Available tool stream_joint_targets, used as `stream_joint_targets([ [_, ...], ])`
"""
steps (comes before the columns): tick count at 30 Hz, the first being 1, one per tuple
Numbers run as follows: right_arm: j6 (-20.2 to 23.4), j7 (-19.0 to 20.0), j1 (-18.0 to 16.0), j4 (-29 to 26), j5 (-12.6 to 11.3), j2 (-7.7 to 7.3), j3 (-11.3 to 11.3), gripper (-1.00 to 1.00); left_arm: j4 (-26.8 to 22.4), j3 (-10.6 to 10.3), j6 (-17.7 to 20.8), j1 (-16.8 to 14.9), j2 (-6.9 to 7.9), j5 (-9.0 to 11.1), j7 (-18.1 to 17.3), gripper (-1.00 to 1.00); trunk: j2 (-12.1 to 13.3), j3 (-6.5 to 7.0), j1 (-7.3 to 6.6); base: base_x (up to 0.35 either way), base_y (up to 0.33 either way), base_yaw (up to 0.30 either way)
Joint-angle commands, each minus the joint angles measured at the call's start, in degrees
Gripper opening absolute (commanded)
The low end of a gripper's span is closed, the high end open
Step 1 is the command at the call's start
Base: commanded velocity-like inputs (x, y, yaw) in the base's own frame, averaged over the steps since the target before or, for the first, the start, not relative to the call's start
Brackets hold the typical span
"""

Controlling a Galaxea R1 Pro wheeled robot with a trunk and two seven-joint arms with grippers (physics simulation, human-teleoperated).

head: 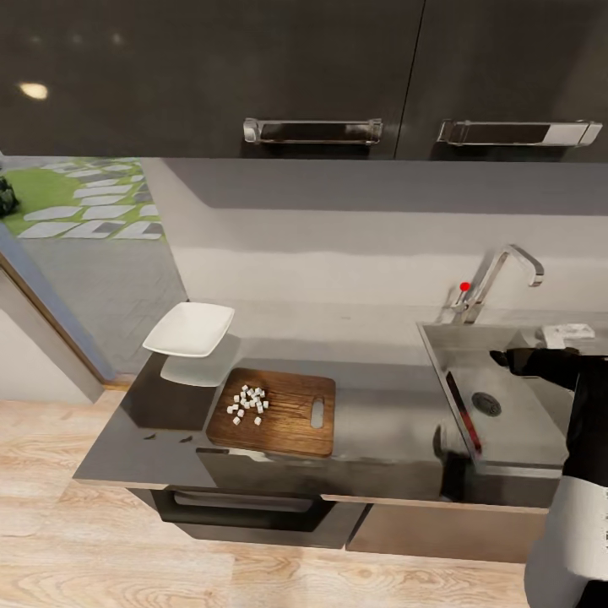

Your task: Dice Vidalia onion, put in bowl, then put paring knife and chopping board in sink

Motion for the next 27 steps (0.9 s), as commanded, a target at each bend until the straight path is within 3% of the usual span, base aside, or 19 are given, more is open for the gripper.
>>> stream_joint_targets([
  [1,1.7,2.1,-0.1,-1.1,0.7,0.14,1.6,1.00,0.2,-0.5,-0.3,-0.1,-0.03,0.4,0.1,1.00,-0.1,-0.11,0.03,0.000,0.112,0.000],
  [5,3.2,3.4,-0.1,-0.8,0.6,2.71,3.2,1.00,0.2,-0.5,-0.3,-0.1,-0.03,0.4,0.1,1.00,-0.1,-0.11,0.03,0.000,0.239,0.000],
  [7,3.1,3.6,-0.1,0.0,0.7,3.06,3.2,1.00,0.2,-0.5,-0.3,-0.1,-0.03,0.4,0.1,1.00,-0.1,-0.11,0.03,0.000,0.275,0.000],
  [17,0.0,3.0,-0.1,8.2,0.7,3.07,3.1,1.00,0.2,-0.5,-0.3,-0.1,-0.03,0.4,0.1,1.00,-0.1,-0.11,0.03,-0.018,0.279,0.000],
  [27,-2.3,1.2,0.0,10.2,0.7,3.09,3.1,1.00,0.2,-0.5,-0.3,-0.1,-0.03,0.4,0.1,1.00,-0.1,-0.11,0.03,-0.134,0.262,0.000],
])
